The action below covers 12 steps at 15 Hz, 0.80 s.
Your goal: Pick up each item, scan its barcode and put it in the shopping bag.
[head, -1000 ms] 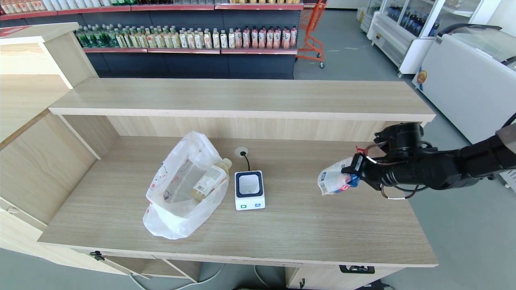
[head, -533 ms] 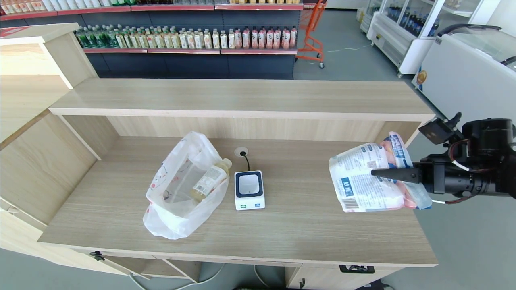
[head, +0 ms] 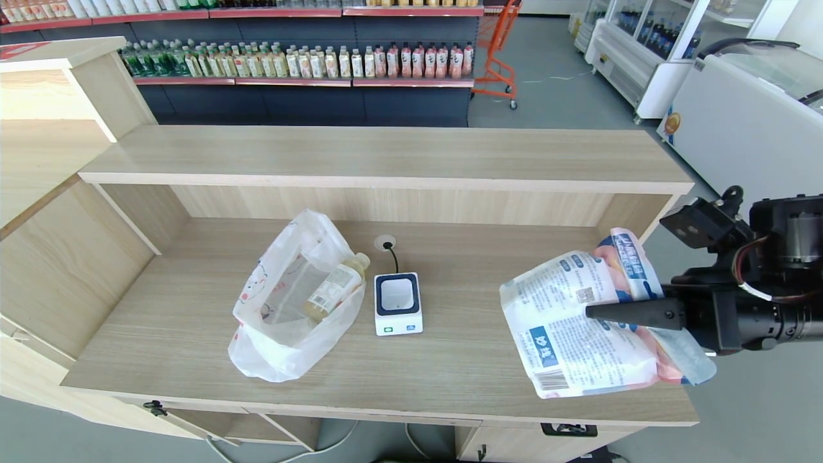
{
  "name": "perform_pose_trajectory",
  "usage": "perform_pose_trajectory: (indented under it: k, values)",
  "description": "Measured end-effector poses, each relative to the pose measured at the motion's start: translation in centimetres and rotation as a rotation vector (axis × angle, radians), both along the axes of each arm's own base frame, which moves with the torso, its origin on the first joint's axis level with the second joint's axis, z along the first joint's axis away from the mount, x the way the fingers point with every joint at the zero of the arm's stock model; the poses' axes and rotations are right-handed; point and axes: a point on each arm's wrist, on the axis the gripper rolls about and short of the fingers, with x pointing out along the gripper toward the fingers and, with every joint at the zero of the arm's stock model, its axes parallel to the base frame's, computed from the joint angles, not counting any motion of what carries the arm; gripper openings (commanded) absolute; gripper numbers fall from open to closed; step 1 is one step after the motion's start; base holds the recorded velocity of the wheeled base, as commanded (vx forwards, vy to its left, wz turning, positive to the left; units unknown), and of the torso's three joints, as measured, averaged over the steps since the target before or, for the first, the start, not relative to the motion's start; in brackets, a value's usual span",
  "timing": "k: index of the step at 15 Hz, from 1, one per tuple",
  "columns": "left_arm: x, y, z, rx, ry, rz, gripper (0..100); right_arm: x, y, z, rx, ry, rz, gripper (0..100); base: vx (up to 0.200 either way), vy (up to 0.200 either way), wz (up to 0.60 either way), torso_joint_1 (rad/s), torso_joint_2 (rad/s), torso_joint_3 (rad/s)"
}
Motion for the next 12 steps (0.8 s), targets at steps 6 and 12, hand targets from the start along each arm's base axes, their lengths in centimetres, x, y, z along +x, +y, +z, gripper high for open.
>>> perform_pose_trajectory:
  k: [6, 12]
  values:
    - [0.0, 0.0, 0.0, 0.0, 0.0, 0.0, 100, -0.57, 0.89, 0.04, -0.005, 0.002, 0.026, 0, 0.0, 0.0, 0.0, 0.0, 0.0, 0.0]
    - [0.0, 0.0, 0.0, 0.0, 0.0, 0.0, 100, -0.93, 1.13, -0.09, -0.008, 0.019, 0.038, 0, 0.0, 0.0, 0.0, 0.0, 0.0, 0.0]
